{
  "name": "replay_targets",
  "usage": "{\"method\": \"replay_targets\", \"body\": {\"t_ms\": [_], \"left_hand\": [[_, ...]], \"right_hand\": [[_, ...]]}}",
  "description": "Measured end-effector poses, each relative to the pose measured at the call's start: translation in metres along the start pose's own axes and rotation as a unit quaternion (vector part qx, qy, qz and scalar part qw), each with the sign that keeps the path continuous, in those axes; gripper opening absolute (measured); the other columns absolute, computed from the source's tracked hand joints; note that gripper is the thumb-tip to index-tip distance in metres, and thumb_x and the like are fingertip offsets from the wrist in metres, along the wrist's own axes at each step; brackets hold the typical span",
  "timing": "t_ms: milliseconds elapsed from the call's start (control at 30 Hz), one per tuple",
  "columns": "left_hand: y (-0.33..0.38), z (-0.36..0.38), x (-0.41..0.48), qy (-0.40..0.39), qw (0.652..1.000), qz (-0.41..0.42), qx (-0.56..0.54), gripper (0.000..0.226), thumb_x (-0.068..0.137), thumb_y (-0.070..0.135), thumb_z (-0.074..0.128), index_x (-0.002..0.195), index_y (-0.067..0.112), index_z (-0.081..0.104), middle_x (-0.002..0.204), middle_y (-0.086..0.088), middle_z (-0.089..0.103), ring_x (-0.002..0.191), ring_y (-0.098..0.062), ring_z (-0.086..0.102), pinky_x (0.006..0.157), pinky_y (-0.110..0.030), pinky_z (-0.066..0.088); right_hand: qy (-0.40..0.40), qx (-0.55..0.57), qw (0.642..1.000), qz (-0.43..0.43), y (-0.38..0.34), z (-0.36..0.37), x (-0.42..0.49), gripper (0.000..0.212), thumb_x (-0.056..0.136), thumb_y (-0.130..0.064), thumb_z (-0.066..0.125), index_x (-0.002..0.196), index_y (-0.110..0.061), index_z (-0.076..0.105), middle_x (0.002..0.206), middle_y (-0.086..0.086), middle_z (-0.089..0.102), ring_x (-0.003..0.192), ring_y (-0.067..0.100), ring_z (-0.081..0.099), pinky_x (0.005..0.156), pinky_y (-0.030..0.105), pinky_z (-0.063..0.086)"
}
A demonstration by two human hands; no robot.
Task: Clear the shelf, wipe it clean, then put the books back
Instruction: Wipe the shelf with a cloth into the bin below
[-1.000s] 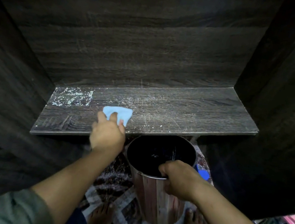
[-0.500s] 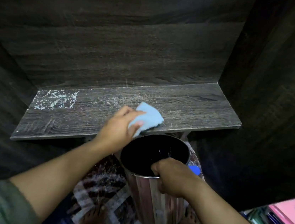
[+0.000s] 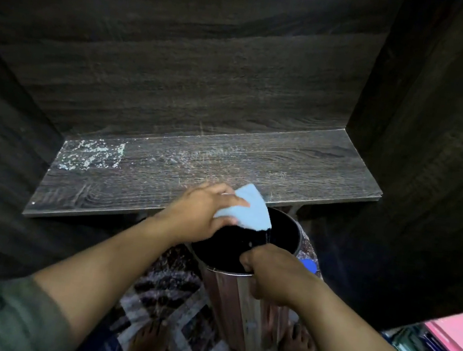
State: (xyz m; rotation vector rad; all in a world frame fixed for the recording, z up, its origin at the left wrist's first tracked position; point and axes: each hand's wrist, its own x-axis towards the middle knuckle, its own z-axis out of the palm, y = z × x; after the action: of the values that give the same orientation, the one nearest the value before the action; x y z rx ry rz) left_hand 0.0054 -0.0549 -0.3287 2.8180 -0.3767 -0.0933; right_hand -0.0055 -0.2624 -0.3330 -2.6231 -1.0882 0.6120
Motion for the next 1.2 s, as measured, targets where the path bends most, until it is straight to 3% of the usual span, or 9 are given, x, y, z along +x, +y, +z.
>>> {"method": "replay_targets", "body": {"t_ms": [133,333,467,500,633,767,833,967,1200], "left_hand": [[0.007,-0.008,-0.029,0.116,0.989,-0.074,-0.048,0.049,0.088,0.056,0.045,0.133,0.039,0.052,0.117,0.009,0.051,0.112,-0.019,0.053,0.097,-0.039,0.044],[0.020,-0.013,-0.045,0.293,0.926,-0.231,-0.056,0.050,0.087,0.055,0.046,0.132,0.034,0.053,0.119,0.003,0.047,0.102,-0.026,0.058,0.085,-0.040,0.051],[0.011,-0.001,-0.044,0.120,0.974,-0.190,-0.028,0.047,0.089,0.058,0.047,0.132,0.038,0.052,0.118,0.006,0.047,0.106,-0.024,0.059,0.087,-0.037,0.050],[0.011,0.001,-0.046,0.118,0.977,-0.177,-0.025,0.045,0.090,0.057,0.049,0.132,0.039,0.051,0.116,0.008,0.047,0.105,-0.022,0.059,0.085,-0.036,0.050],[0.007,-0.009,-0.048,0.266,0.946,-0.181,-0.034,0.044,0.090,0.047,0.059,0.132,0.033,0.056,0.114,0.006,0.048,0.098,-0.020,0.058,0.079,-0.033,0.047],[-0.005,-0.009,-0.054,0.094,0.970,-0.223,-0.026,0.049,0.090,0.057,0.052,0.136,0.041,0.048,0.120,0.009,0.042,0.108,-0.018,0.056,0.087,-0.033,0.048],[-0.015,-0.014,-0.057,0.094,0.963,-0.244,-0.072,0.050,0.089,0.058,0.053,0.135,0.040,0.050,0.117,0.009,0.043,0.107,-0.018,0.057,0.088,-0.035,0.049],[-0.051,-0.038,-0.063,0.204,0.924,-0.315,-0.072,0.050,0.091,0.051,0.055,0.136,0.031,0.052,0.120,-0.005,0.048,0.108,-0.030,0.057,0.096,-0.039,0.046],[-0.126,-0.062,-0.098,0.342,0.806,-0.479,0.066,0.045,0.091,0.045,0.055,0.128,0.020,0.057,0.123,-0.020,0.048,0.109,-0.044,0.051,0.089,-0.050,0.044]], "right_hand": [[0.003,-0.013,1.000,-0.018,-0.006,-0.004,-0.004,0.038,0.076,-0.004,0.061,0.061,-0.021,0.031,0.075,-0.001,0.042,0.086,0.029,0.056,0.059,0.025,0.029],[0.015,-0.031,0.998,-0.049,-0.014,-0.003,-0.001,0.044,0.078,-0.007,0.063,0.061,-0.024,0.027,0.081,-0.002,0.042,0.102,0.027,0.059,0.065,0.023,0.027],[0.015,-0.037,0.998,-0.054,-0.017,0.000,0.005,0.039,0.077,-0.007,0.060,0.061,-0.022,0.029,0.083,0.003,0.047,0.099,0.029,0.059,0.058,0.025,0.026],[0.016,-0.040,0.997,-0.056,-0.018,0.002,0.007,0.037,0.076,-0.006,0.060,0.061,-0.022,0.029,0.086,0.007,0.051,0.098,0.029,0.060,0.059,0.025,0.027],[0.011,-0.054,0.997,-0.060,-0.019,0.008,0.018,0.035,0.074,-0.008,0.061,0.061,-0.021,0.031,0.097,0.009,0.063,0.097,0.029,0.060,0.065,0.025,0.030],[0.002,-0.054,0.997,-0.056,-0.021,0.012,0.029,0.029,0.073,-0.010,0.061,0.064,-0.020,0.036,0.097,0.007,0.064,0.097,0.029,0.061,0.066,0.025,0.033],[0.002,-0.059,0.997,-0.058,-0.026,0.011,0.033,0.022,0.073,-0.010,0.061,0.071,-0.019,0.041,0.097,0.006,0.063,0.097,0.027,0.061,0.066,0.025,0.034],[0.001,-0.052,0.997,-0.056,-0.034,0.011,0.039,0.019,0.075,-0.010,0.060,0.077,-0.020,0.045,0.087,-0.003,0.051,0.093,0.023,0.060,0.063,0.024,0.032],[0.003,-0.043,0.996,-0.077,-0.043,0.021,0.056,0.026,0.071,-0.012,0.063,0.069,-0.020,0.038,0.084,-0.005,0.050,0.089,0.025,0.060,0.065,0.027,0.039]]}}
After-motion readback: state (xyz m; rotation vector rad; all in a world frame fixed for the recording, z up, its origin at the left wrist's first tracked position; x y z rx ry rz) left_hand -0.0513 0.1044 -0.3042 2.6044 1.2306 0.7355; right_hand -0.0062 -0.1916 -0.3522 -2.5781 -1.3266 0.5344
